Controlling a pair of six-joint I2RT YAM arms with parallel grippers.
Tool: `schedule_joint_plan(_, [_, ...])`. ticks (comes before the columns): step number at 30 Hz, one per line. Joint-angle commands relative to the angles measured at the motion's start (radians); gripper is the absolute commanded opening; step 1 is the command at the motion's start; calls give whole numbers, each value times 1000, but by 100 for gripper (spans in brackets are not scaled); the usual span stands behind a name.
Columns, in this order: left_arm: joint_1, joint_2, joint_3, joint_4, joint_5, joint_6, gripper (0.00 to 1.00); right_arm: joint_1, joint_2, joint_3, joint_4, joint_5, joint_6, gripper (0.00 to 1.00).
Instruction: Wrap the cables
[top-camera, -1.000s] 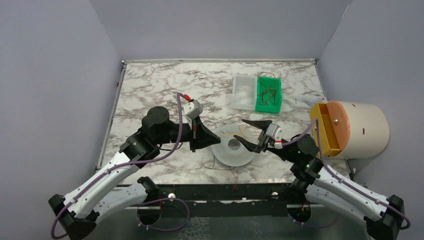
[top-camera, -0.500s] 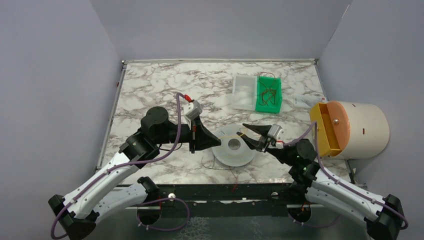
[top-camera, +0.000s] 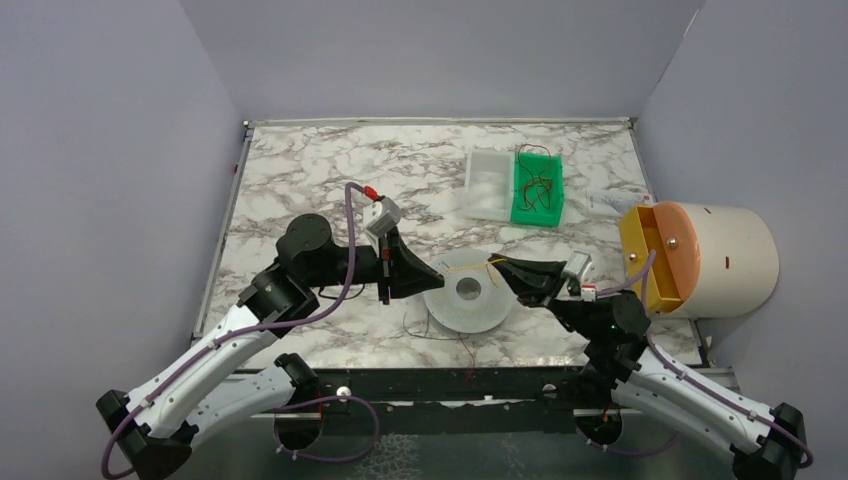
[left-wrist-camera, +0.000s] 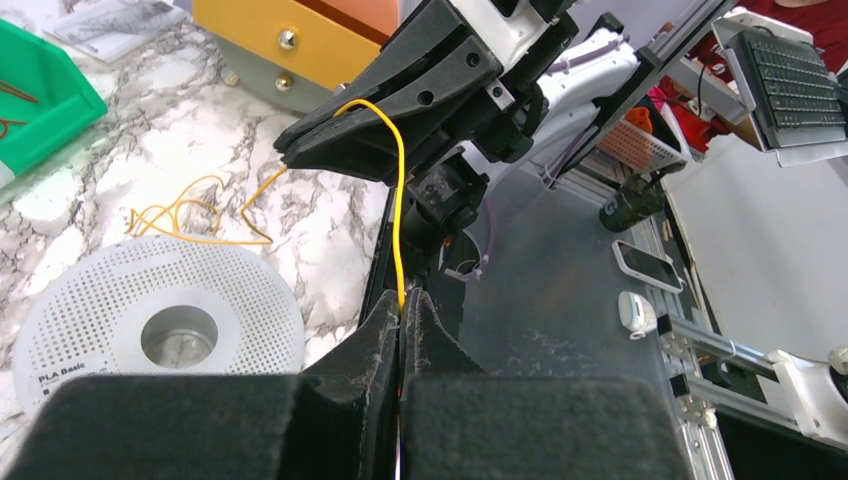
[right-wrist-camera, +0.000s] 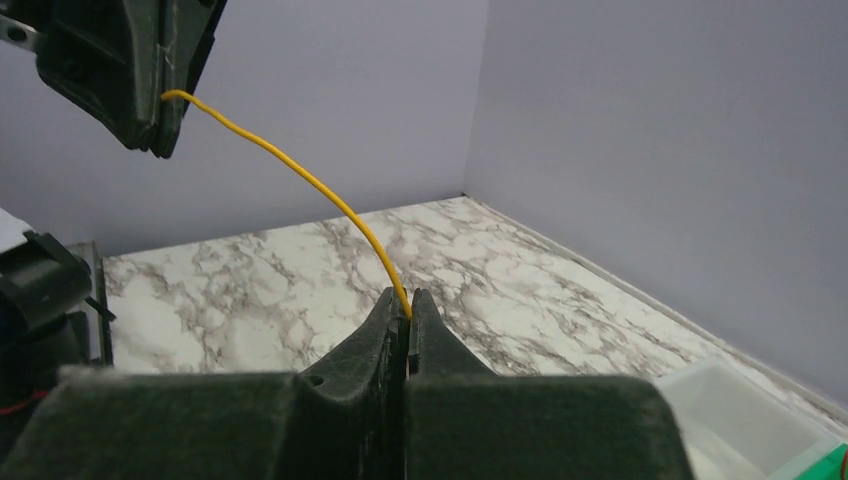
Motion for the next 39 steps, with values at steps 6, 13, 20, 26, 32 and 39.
schedule_joint_plan(6, [-2,-20,-48,97,-6,-26,16,-1,-35,93,-101,26,165,1])
schedule_joint_plan(13, [-2,-57,-53,90,-92,3,58,-2,-38,132,-206,78,161,1])
schedule_joint_plan(20, [-2,-136,-35,-18,-292,91,75,-1,-43,195,-373,236,170,1])
schedule_joint_plan(26, [-1,-151,-35,-90,-352,122,77,-1,5,299,-594,450,254,1])
schedule_joint_plan(32, [-2,-138,-53,-110,-367,126,83,-1,56,388,-803,630,320,1])
schedule_joint_plan(39, [-2,-67,-68,-104,-336,100,84,-1,95,429,-926,815,374,1])
